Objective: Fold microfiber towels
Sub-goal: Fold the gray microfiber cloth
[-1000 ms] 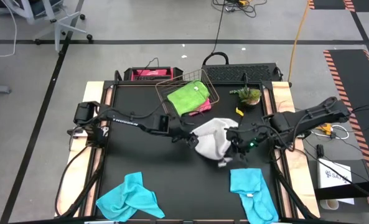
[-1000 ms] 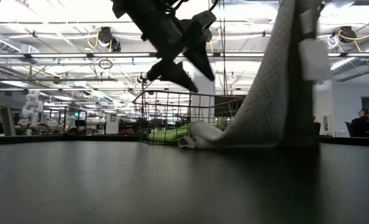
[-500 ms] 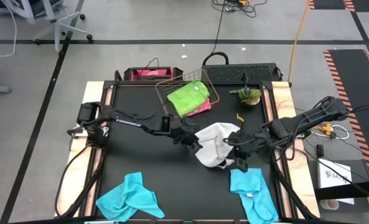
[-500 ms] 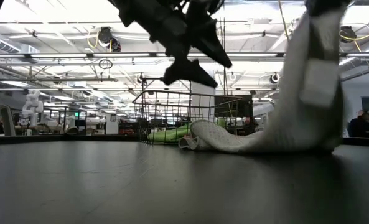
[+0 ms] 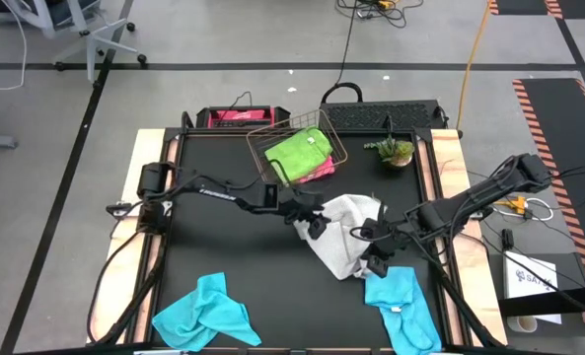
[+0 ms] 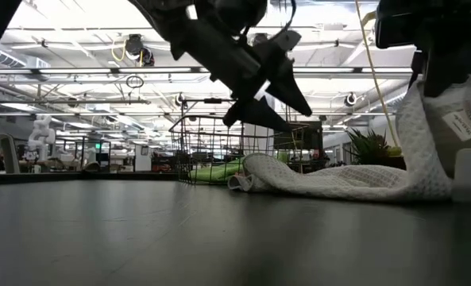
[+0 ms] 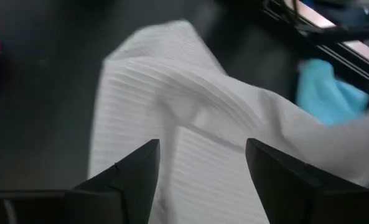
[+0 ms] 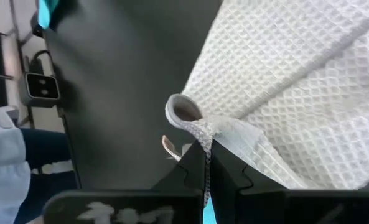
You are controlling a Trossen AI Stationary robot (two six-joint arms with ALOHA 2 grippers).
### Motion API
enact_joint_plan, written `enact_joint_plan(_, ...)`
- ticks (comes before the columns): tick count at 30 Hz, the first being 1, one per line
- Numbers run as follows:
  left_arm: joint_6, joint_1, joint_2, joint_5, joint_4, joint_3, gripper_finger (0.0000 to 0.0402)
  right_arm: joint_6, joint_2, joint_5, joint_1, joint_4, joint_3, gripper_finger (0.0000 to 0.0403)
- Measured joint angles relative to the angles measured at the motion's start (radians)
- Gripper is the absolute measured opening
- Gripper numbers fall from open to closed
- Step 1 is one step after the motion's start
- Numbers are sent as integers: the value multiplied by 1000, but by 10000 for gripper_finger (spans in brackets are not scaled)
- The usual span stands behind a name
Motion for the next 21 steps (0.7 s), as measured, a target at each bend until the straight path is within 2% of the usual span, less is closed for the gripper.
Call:
enact_joint_plan(6, 31, 2, 24, 24, -16, 0, 241, -8, 0, 78, -3, 30, -9, 0)
enact_joint_plan(9, 31, -11, 10, 31, -23, 0, 241, -14, 26, 80, -17, 68, -9, 0)
enact_joint_plan(17, 61, -25, 8, -12, -12, 2, 241, -102, 160, -2, -78, 184, -9, 0)
enact_joint_plan(21, 148, -46, 13, -87, -22, 0, 241, -123, 184, -25, -96, 213, -9, 0)
